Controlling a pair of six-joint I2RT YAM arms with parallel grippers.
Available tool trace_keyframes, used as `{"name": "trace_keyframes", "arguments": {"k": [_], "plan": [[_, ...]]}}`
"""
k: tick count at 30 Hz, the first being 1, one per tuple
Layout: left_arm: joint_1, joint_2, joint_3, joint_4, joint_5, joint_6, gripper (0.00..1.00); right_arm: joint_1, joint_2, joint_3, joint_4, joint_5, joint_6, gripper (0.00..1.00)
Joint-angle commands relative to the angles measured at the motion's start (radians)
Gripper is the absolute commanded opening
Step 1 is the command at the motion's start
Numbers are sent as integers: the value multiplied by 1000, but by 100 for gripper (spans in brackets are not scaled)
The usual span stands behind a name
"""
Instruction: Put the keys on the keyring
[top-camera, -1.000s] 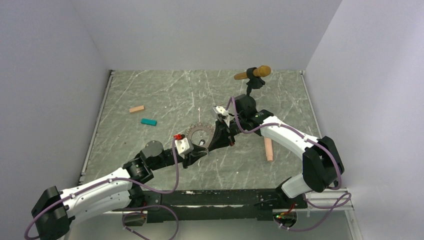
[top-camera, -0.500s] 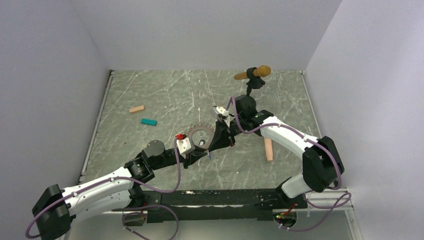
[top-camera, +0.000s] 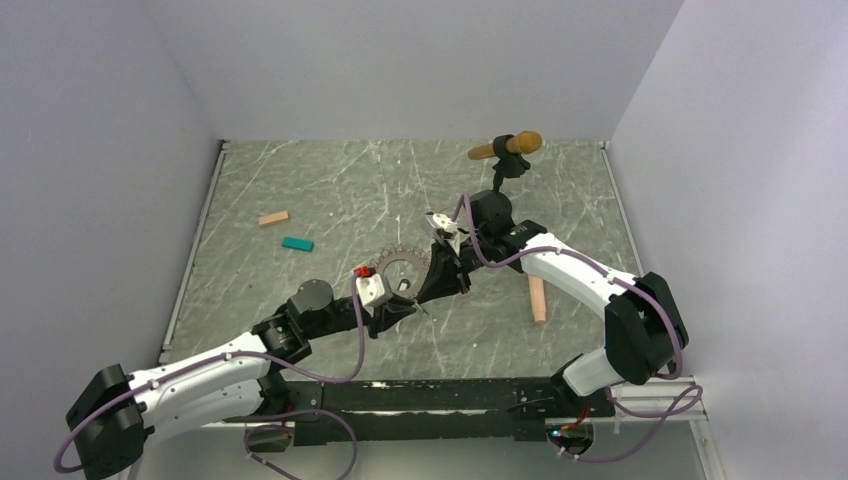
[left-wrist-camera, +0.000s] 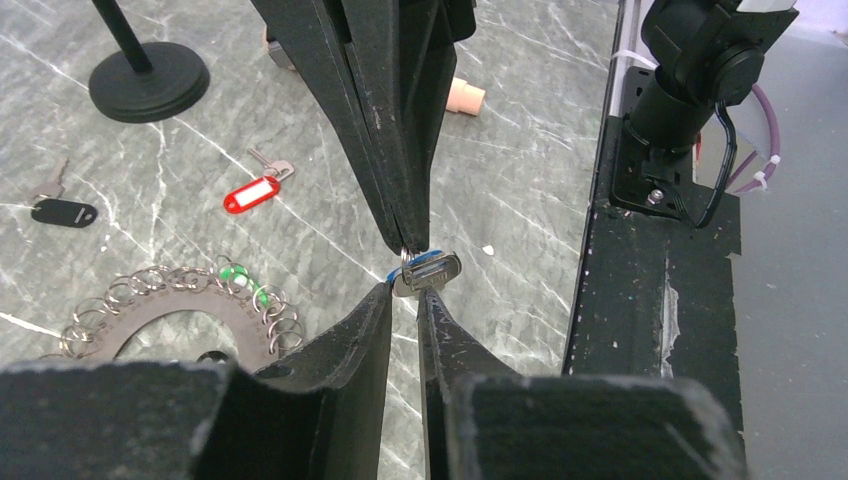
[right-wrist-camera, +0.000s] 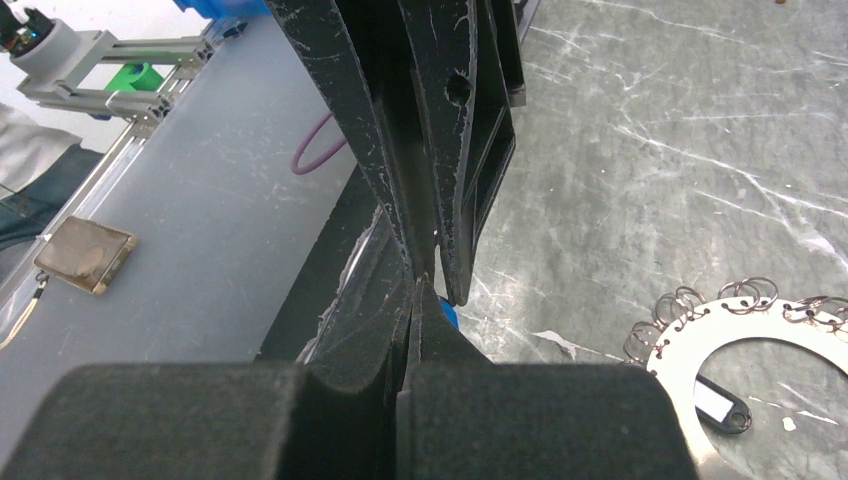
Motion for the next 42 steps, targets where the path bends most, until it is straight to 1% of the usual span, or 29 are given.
{"name": "trace_keyframes", "arguments": {"k": [1, 7, 14, 16, 20, 24, 30, 35, 42], "plan": [[-2, 1, 45, 54, 29, -26, 22, -1, -17, -2, 39, -29, -9, 0], [-2, -22, 34, 60, 13, -34, 29, 0, -14, -5, 45, -23, -5, 0], [-3, -20, 32, 67, 16, -40, 28, 0, -11, -8, 48, -17, -3, 0], [-2, -15, 34, 68, 20, -42, 26, 0, -10, -8, 50, -20, -2, 0], [-3, -5, 39, 62, 23, -42, 19, 2, -10, -9, 51, -17, -3, 0], [-2, -1, 49, 42, 16, -46, 0, 2, -10, -11, 48, -13, -7, 0], [-3, -6, 91, -55, -13, -56, 0, 10, -10, -5, 14, 20, -46, 0], [-3, 8, 161, -204, -40, -67, 0, 10, -15, -1, -9, 51, -70, 11], [-2, 50, 237, -341, -48, -66, 0, 14, -17, 4, -28, 80, -91, 13]]}}
